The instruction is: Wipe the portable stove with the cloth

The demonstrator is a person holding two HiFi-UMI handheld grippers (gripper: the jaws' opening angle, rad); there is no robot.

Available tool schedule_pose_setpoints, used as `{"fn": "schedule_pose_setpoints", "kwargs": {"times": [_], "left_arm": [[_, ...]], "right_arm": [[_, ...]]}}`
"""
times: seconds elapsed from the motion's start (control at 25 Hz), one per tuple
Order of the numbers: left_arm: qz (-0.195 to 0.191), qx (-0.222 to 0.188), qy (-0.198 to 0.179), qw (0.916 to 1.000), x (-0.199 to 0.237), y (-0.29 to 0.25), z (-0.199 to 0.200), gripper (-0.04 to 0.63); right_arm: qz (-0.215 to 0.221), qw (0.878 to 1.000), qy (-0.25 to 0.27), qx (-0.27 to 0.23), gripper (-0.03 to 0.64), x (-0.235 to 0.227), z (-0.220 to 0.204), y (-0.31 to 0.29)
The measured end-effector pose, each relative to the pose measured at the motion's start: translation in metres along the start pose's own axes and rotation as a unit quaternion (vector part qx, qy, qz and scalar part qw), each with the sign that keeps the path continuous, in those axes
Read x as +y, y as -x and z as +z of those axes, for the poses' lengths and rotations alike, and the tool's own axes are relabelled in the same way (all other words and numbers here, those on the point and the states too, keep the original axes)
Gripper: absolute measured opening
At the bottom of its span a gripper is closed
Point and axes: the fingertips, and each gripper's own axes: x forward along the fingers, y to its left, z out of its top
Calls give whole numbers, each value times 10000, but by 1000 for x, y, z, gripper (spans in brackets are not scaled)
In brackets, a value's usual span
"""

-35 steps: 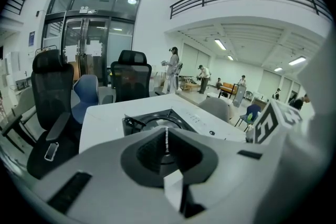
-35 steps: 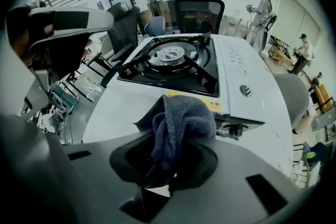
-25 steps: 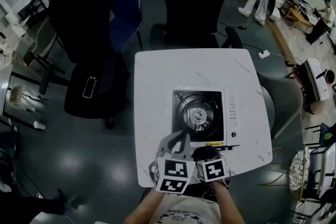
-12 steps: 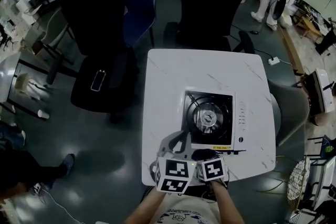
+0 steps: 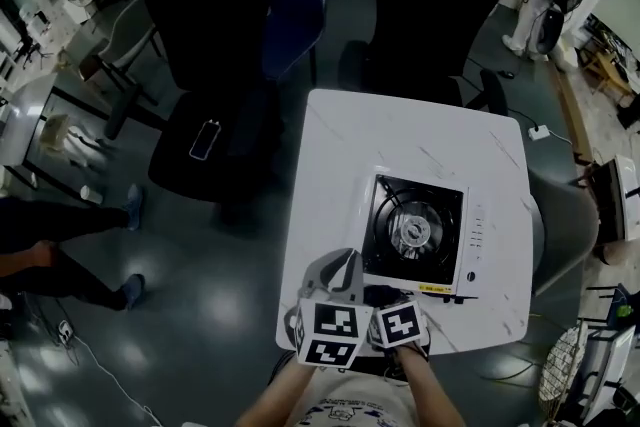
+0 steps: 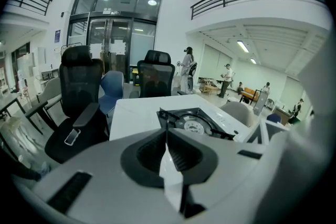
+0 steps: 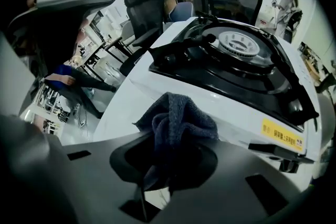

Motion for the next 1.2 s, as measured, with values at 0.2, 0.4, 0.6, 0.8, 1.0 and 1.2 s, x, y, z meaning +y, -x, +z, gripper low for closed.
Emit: {"fn": "schedule_pose_setpoints", "kwargs": {"times": [0.2,0.4,0.6,0.8,1.0,1.2], "left_arm": [[217,-36,140,9997,19,9,-4,23],[479,-32,303,9984,42,19,-12,23],[771,-39,524,9956,66,31,-21,23],[995,-15,674,9928,88,43,-29,22],[1245,-24,856,9885,107,55,-36,23],[1420,-82,894,9858,122,66,-33,21]], "right_arm": [[226,9994,257,73,81,23,10,-6],[411,9978,505,132,81,43,20,-12],[593,9957,671,228,81,62,28,-19],[779,9935,792,245,81,80,37,-24],[999,9916,795,221,81,97,47,-25],[1164,9896,820,-195,81,113,76,-12]]}}
